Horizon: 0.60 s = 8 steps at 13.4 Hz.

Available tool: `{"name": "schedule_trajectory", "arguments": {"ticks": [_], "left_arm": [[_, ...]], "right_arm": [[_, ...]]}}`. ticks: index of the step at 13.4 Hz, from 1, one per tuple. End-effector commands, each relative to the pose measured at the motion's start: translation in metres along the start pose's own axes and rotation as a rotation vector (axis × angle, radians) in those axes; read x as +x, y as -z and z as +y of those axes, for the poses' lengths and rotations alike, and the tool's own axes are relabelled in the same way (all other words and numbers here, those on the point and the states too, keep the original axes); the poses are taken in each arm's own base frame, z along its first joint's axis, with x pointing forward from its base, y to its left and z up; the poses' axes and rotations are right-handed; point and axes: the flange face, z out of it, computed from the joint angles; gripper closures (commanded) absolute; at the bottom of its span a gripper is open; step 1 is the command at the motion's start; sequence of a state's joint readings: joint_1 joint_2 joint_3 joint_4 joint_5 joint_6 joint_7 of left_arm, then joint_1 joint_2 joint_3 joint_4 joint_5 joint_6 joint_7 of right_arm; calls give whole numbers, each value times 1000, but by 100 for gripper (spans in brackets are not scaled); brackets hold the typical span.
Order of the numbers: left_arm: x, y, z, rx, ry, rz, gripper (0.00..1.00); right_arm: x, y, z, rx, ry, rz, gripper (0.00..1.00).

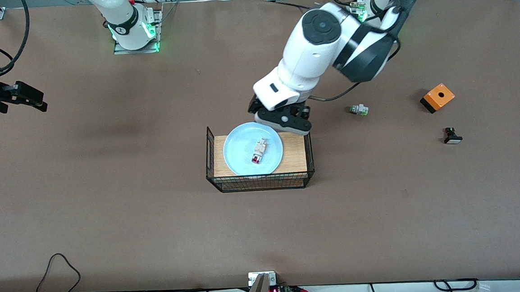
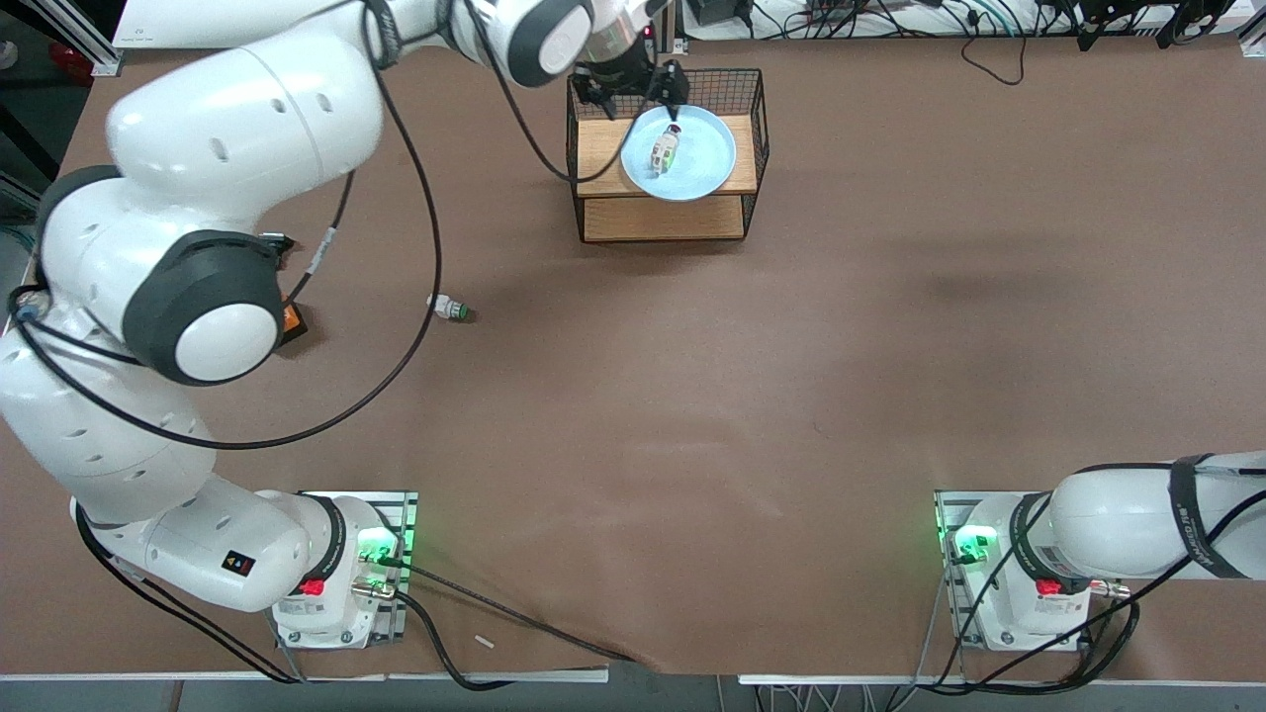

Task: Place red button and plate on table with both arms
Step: 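Lower the left gripper and grasp the red-capped button on the plate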

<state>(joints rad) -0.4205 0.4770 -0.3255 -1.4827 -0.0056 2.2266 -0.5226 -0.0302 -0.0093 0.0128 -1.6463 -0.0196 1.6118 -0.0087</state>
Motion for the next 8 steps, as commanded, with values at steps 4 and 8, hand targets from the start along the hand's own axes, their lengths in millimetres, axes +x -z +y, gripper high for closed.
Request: {"name": "schedule_trajectory", "arguments": {"ticks": [4,8], "left_arm": [[15,-76,-5,-17,42,100,0],[0,-97,-4,45,6,90,0]], "right_arm": [[1,3,-1,-5,-2,-7,0],[1,2,-2,-6,-1,-8,0]]}}
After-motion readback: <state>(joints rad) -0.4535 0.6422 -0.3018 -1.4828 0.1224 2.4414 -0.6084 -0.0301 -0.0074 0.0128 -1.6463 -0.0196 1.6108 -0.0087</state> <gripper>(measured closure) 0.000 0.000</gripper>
